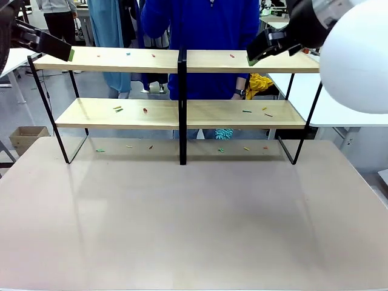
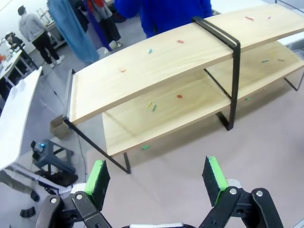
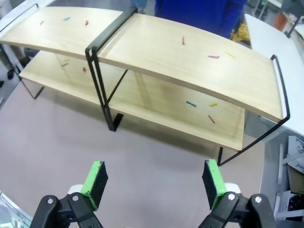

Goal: Clean the shelves.
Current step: Pick up the Duster when the human hands it over.

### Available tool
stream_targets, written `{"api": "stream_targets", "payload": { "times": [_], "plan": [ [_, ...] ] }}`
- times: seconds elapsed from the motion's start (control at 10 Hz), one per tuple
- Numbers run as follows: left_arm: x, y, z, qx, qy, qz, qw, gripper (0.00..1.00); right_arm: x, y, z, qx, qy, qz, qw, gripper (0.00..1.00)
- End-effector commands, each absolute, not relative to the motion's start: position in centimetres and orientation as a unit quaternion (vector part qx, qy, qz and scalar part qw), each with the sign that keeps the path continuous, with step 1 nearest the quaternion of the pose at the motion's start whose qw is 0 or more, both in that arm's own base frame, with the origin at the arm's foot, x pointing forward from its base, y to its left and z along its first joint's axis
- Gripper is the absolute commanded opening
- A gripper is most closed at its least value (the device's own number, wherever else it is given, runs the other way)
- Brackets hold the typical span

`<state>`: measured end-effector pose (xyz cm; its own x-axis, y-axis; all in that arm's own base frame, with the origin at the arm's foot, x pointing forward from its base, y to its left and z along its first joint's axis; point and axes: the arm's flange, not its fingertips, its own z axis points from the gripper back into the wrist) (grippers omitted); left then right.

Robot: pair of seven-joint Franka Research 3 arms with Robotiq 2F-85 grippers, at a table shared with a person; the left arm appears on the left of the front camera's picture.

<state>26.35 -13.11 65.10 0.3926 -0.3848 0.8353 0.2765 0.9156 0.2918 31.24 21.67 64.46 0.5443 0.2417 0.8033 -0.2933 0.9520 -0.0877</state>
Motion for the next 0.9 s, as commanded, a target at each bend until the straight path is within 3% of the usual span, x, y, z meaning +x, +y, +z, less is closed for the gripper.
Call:
{"api": "stream_targets", "payload": {
  "times": [0.0,0.8],
  "plan": [
    [26.56,-13.42,65.41,0.059,-0.510,-0.180,0.839,1.00,31.74,22.63,64.72,0.011,-0.457,0.127,0.880,1.00],
    [25.90,-13.40,65.41,0.012,-0.542,-0.211,0.814,1.00,31.62,22.65,64.04,0.009,-0.460,0.118,0.880,1.00]
  ]
}}
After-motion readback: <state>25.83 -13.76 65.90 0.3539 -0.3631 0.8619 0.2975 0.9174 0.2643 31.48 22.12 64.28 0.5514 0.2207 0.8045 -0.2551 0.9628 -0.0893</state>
